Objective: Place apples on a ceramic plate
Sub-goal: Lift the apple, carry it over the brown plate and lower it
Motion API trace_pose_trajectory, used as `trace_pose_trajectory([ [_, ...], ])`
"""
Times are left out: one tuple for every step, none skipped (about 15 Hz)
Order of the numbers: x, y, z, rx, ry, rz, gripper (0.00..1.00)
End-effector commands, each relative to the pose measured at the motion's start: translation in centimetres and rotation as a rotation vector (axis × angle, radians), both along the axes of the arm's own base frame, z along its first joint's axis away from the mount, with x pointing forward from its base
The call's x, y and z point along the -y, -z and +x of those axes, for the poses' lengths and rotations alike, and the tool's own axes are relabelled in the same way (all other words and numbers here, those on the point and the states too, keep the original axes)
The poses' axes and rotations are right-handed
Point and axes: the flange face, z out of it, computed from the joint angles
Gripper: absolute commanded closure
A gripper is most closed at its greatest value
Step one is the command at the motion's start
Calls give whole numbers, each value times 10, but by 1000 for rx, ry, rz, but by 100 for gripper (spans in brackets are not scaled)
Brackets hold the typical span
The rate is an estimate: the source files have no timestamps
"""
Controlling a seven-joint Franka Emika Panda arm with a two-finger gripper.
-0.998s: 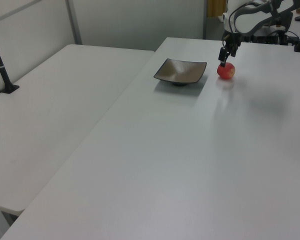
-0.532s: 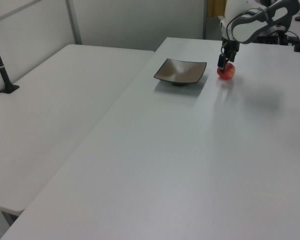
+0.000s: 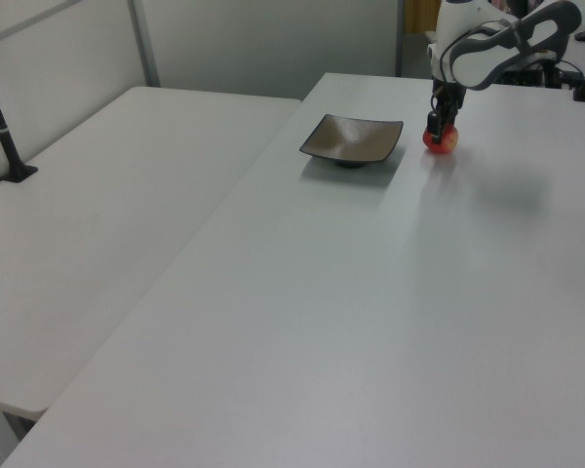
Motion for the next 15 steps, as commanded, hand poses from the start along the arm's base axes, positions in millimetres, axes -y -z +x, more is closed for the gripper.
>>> trace_pose_trajectory([
  [3, -36, 4, 69, -7, -22, 44],
  [5, -56, 12, 110, 9, -23, 44],
  [3, -74, 19, 158, 49, -10, 44],
  [1, -88, 24, 197, 87, -1, 44],
  [-1, -98, 28, 221, 102, -1, 44],
  [-5, -99, 32, 232, 113, 2, 44],
  [-16, -101, 40, 248, 125, 8, 44],
  [-27, -101, 47, 256, 128, 13, 44],
  [-40, -92, 56, 257, 137, 22, 43],
  [-49, -84, 62, 254, 152, 30, 43],
  [-58, -78, 70, 280, 166, 38, 42],
  [-66, -71, 80, 333, 194, 50, 42],
  [-73, -67, 89, 398, 229, 60, 42],
  [-76, -65, 95, 421, 262, 69, 42],
  [-77, -64, 96, 422, 262, 68, 39],
])
